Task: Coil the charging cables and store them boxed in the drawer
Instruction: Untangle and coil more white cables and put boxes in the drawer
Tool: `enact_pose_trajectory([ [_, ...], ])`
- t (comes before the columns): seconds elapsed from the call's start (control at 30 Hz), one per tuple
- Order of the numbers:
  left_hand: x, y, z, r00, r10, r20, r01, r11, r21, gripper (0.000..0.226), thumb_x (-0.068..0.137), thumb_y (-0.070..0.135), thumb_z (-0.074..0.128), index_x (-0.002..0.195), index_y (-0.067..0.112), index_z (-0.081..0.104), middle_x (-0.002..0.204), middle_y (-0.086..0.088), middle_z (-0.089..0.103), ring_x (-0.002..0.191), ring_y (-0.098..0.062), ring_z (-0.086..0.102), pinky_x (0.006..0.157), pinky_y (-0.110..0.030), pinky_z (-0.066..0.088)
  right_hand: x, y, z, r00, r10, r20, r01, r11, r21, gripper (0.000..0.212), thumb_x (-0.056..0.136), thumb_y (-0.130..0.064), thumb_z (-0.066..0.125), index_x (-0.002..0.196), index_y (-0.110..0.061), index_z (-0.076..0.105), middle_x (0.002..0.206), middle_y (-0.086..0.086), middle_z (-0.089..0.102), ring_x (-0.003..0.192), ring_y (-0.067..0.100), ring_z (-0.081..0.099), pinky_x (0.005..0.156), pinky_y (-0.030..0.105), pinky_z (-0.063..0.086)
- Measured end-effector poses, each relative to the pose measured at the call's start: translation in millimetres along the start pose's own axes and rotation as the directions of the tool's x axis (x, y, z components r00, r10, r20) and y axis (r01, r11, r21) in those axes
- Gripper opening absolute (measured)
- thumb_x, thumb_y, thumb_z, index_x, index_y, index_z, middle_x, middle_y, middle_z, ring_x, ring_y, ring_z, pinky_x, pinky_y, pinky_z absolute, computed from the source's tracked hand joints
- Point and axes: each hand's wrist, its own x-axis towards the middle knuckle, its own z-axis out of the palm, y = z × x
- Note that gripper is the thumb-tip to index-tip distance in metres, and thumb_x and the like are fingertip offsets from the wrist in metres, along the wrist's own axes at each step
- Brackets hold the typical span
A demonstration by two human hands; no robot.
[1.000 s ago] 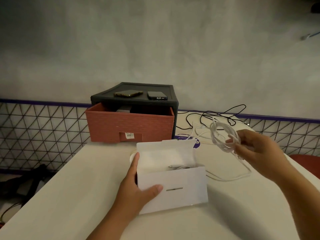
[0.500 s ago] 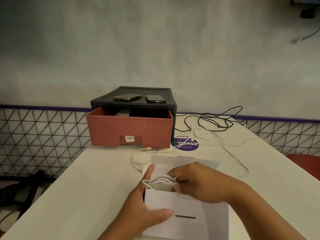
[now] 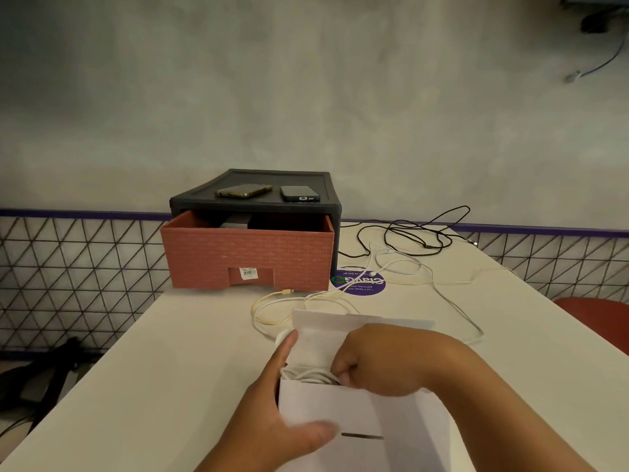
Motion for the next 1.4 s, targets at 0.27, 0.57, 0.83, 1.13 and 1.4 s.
enact_pose_trajectory([
  [0.27,0,4,0,1.000,-0.023,0.021,0.023,1.000,-0.004,0.104,0.032,0.047,0.075,0.124,0.051,0.027,0.107,0.035,0.056,0.099,0.024,0.049,0.074,0.000,0.038,3,-8,33,0.909,0.008,-0.417,0.105,0.964,0.246,0.033,0.091,-0.012,0.050,0.114,-0.031,0.066,0.109,-0.016,0.068,0.099,-0.001,0.058,0.086,0.012,0.043],
  [0.57,-3,8,2,0.999,0.001,0.041,0.000,1.000,-0.022,0.105,0.035,0.039,0.078,0.123,0.050,0.022,0.088,0.063,0.040,0.091,0.028,0.049,0.070,0.002,0.037,11,-11,19,0.987,-0.001,-0.160,0.040,0.970,0.238,0.048,0.082,0.004,0.037,0.109,-0.017,0.071,0.113,-0.002,0.068,0.099,0.017,0.059,0.090,0.027,0.047],
  [0.83,2,-8,3,1.000,0.019,-0.005,-0.020,0.998,-0.062,0.107,0.031,0.045,0.082,0.124,0.049,0.031,0.104,0.035,0.062,0.100,0.016,0.056,0.076,-0.006,0.043,8,-13,41,0.861,0.012,-0.508,0.138,0.957,0.257,0.043,0.081,-0.010,0.045,0.114,-0.025,0.067,0.114,-0.010,0.065,0.103,0.006,0.056,0.091,0.023,0.045],
  [1.13,1,-11,1,0.997,0.058,0.057,-0.055,0.997,-0.061,0.096,0.042,0.030,0.081,0.126,0.042,0.034,0.102,0.039,0.061,0.097,0.014,0.059,0.077,-0.006,0.043,7,-14,37,0.921,0.012,-0.390,0.149,0.913,0.380,0.033,0.083,-0.023,0.054,0.114,-0.031,0.066,0.106,-0.006,0.070,0.091,0.012,0.064,0.085,0.033,0.050],
  [1.4,-2,-4,6,0.998,-0.047,-0.042,0.040,0.985,-0.171,0.069,0.070,0.002,0.078,0.121,0.036,0.047,0.106,0.018,0.065,0.092,0.015,0.059,0.071,-0.005,0.044,8,-12,39,0.891,-0.037,-0.452,0.189,0.936,0.297,0.028,0.081,-0.022,0.056,0.106,-0.028,0.066,0.100,-0.009,0.068,0.084,0.004,0.058,0.080,0.022,0.047],
])
